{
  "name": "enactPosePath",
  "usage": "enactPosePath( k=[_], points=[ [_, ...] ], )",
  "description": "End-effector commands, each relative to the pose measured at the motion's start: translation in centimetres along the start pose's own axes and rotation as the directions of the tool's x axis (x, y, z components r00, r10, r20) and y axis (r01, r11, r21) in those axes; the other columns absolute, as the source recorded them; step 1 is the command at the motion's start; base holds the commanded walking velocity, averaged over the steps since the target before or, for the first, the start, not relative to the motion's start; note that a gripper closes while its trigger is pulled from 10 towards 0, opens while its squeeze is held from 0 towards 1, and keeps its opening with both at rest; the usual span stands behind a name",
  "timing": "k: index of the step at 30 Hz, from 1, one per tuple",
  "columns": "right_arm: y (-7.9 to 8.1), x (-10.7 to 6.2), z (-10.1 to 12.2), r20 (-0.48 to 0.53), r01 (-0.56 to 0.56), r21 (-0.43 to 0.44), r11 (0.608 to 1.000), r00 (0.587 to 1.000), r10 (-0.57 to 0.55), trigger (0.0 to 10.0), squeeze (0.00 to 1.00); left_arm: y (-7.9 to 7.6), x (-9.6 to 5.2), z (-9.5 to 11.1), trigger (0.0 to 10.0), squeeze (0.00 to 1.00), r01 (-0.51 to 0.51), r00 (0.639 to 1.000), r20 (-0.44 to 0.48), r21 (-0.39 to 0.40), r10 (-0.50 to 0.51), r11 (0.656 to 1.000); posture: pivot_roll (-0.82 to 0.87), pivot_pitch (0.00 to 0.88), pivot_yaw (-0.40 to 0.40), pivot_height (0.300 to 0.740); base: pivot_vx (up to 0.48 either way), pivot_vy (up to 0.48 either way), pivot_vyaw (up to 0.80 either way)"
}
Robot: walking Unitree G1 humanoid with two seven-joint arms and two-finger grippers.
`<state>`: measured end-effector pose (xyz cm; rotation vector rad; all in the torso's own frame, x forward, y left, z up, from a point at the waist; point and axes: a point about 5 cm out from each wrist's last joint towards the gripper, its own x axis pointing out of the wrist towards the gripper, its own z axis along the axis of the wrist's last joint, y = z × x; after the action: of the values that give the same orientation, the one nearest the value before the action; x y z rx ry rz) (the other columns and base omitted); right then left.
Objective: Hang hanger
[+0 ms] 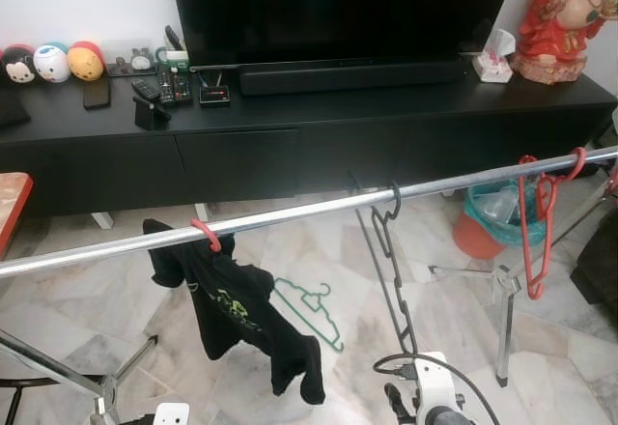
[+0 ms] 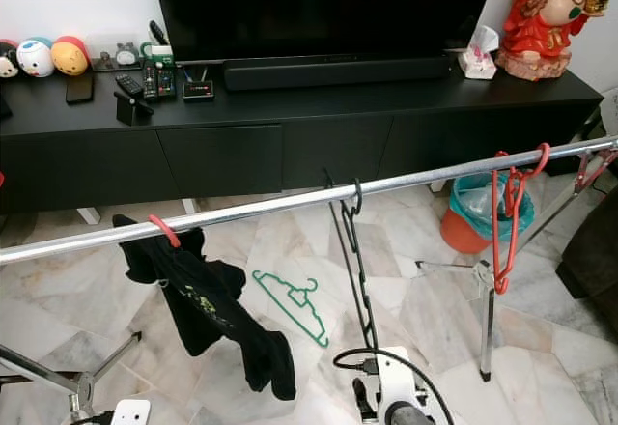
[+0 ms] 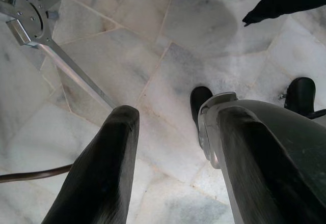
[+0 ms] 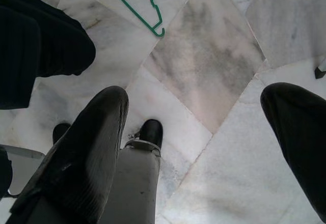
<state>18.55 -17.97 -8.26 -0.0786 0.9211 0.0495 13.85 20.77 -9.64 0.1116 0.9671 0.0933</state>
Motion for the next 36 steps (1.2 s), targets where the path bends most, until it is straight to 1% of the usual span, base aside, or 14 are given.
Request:
enactPosePath(
  k=[1,13,17,19,24,27,32,34,36],
  points=[
    [-0.1,-0.1,-0.3,-0.013,0.006,0.000,1.000,1.000,-0.006,10.0,0.00,-0.1,-0.2,-1.1,10.0,0.00,0.010,0.999,-0.051,0.006,-0.009,1.000,0.01,0.048,-0.033,0.740,-0.240,0.000,0.00],
    [-0.1,0.0,-0.2,-0.008,0.010,0.009,1.000,1.000,-0.010,10.0,0.00,0.9,0.0,-0.2,10.0,0.00,-0.002,0.999,-0.047,-0.008,0.001,1.000,0.01,0.065,-0.034,0.740,-0.243,0.000,0.00],
    [0.1,0.0,-0.2,-0.013,0.002,-0.006,1.000,1.000,-0.002,10.0,0.00,1.1,0.1,-0.1,10.0,0.00,0.006,0.999,-0.047,-0.004,-0.006,1.000,0.01,0.068,-0.028,0.740,-0.346,0.000,0.00],
    [0.2,0.0,-0.2,-0.013,-0.004,-0.017,1.000,1.000,0.004,10.0,0.00,1.0,0.2,0.3,10.0,0.00,0.006,0.999,-0.038,-0.008,-0.006,1.000,0.01,0.076,-0.034,0.740,-0.480,0.000,0.00],
    [0.0,0.0,-0.2,-0.017,0.001,-0.019,1.000,1.000,-0.001,10.0,0.00,-0.9,0.4,0.9,10.0,0.00,0.022,0.999,-0.027,-0.012,-0.022,1.000,0.01,0.078,-0.038,0.740,-0.355,0.000,0.00],
    [0.0,0.0,-0.1,-0.013,-0.001,-0.017,1.000,1.000,0.001,10.0,0.00,-1.2,0.4,0.8,10.0,0.00,0.024,0.999,-0.027,-0.011,-0.025,1.000,0.01,0.078,-0.038,0.740,-0.355,0.000,0.00],
    [0.1,0.0,-0.1,-0.015,-0.004,-0.023,1.000,1.000,0.003,10.0,0.00,-2.1,0.4,1.1,10.0,0.00,0.035,0.999,-0.021,-0.013,-0.035,0.999,0.01,0.075,-0.038,0.740,-0.352,0.000,0.00],
    [0.1,0.0,-0.1,-0.015,-0.004,-0.022,1.000,1.000,0.004,10.0,0.00,-2.1,0.5,1.1,10.0,0.00,0.035,0.999,-0.020,-0.013,-0.036,0.999,0.01,0.074,-0.037,0.740,-0.349,0.000,0.00],
    [0.2,0.0,-0.1,-0.016,-0.006,-0.020,1.000,1.000,0.006,10.0,0.00,-1.5,0.4,0.8,10.0,0.00,0.029,0.999,-0.024,-0.014,-0.030,0.999,0.01,0.073,-0.036,0.740,-0.352,0.000,0.00]
  ],
)
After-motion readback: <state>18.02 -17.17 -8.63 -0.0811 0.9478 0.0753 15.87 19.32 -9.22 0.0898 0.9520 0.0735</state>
